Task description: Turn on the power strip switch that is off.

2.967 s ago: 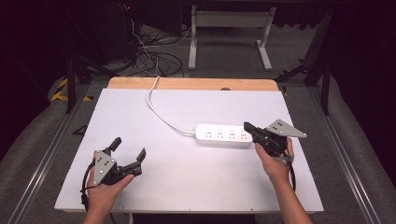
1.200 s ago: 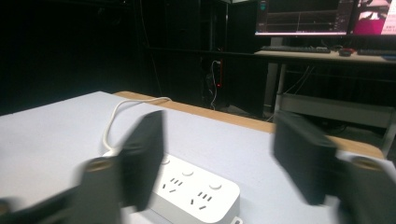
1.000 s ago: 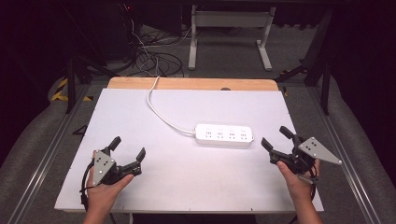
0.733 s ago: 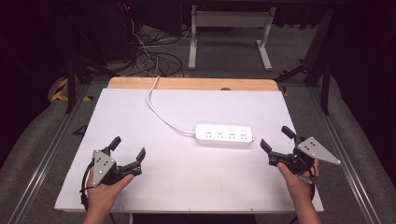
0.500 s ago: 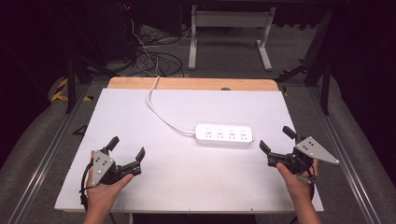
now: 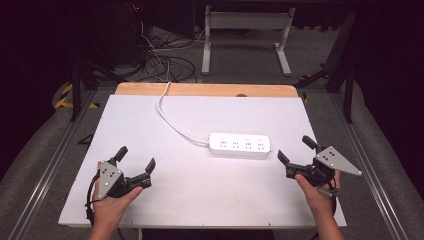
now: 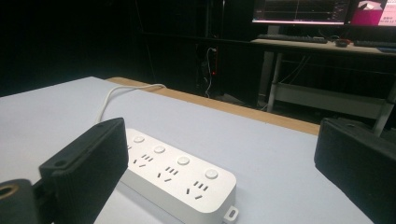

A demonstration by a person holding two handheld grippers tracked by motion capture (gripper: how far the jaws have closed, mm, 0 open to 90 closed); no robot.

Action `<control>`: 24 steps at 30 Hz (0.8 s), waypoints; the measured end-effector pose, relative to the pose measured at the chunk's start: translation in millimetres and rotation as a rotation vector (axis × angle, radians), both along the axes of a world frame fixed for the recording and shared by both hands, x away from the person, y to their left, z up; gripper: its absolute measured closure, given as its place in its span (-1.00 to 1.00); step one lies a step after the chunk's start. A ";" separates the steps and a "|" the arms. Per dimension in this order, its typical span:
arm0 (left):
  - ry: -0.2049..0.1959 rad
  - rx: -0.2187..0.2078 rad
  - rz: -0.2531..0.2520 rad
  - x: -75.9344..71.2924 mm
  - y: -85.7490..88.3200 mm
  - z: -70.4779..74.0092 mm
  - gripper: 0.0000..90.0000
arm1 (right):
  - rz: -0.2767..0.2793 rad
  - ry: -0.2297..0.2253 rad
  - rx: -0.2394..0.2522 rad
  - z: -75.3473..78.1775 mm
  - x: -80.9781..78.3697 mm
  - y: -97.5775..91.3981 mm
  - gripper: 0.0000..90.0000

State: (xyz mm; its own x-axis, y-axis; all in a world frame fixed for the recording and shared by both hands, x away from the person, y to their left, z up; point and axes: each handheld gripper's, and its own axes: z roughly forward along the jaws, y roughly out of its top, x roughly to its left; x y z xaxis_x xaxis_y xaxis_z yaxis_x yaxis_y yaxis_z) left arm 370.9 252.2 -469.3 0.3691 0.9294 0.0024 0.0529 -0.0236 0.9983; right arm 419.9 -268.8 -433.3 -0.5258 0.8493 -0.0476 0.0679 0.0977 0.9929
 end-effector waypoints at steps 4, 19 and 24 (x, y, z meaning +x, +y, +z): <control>-0.003 -0.001 -0.002 -0.4 -0.9 0.2 -0.90 | -0.007 0.005 0.001 0.6 -1.4 -0.3 -0.90; -0.002 0.000 0.000 -0.7 0.1 0.2 -0.90 | -0.012 0.012 -0.007 -0.1 -0.6 -1.0 -0.87; -0.003 0.000 -0.001 -0.6 -0.1 0.1 -0.90 | -0.014 0.015 -0.015 -0.5 -0.4 -0.5 -0.86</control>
